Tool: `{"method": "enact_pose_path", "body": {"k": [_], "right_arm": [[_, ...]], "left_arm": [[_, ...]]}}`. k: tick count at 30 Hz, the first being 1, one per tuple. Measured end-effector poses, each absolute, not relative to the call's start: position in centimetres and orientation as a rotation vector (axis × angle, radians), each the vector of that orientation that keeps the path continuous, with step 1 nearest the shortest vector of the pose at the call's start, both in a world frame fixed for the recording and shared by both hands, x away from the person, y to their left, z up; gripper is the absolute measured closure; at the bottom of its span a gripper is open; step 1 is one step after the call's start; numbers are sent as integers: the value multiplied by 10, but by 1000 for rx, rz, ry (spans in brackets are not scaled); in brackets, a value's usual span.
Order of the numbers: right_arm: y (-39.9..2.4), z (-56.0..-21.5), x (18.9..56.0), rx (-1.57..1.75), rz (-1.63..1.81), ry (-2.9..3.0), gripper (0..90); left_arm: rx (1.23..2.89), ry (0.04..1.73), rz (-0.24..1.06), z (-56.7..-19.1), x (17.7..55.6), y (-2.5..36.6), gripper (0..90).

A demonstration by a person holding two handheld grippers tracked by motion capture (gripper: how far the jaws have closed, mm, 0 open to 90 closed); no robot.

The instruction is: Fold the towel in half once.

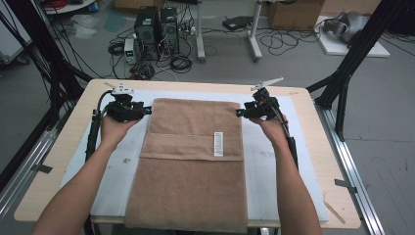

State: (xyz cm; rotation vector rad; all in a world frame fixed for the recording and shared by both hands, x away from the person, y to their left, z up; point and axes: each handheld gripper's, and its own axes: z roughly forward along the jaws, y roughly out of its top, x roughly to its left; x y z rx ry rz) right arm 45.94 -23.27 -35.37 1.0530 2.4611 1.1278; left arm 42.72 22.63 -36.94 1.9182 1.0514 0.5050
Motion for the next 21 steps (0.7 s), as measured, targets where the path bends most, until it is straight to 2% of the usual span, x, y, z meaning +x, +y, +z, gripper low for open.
{"method": "enact_pose_path", "body": {"k": [5,8,21], "right_arm": [[-226,-362,439,1040,1080,2524,403],[-223,-366,422,988,1107,2509,442],[-225,-402,383,969,1134,2552,475]], "left_arm": [[1948,1006,463,-379,408,226,505],[1988,974,455,-387,394,223,478],[2071,937,386,-422,359,220,474]]}}
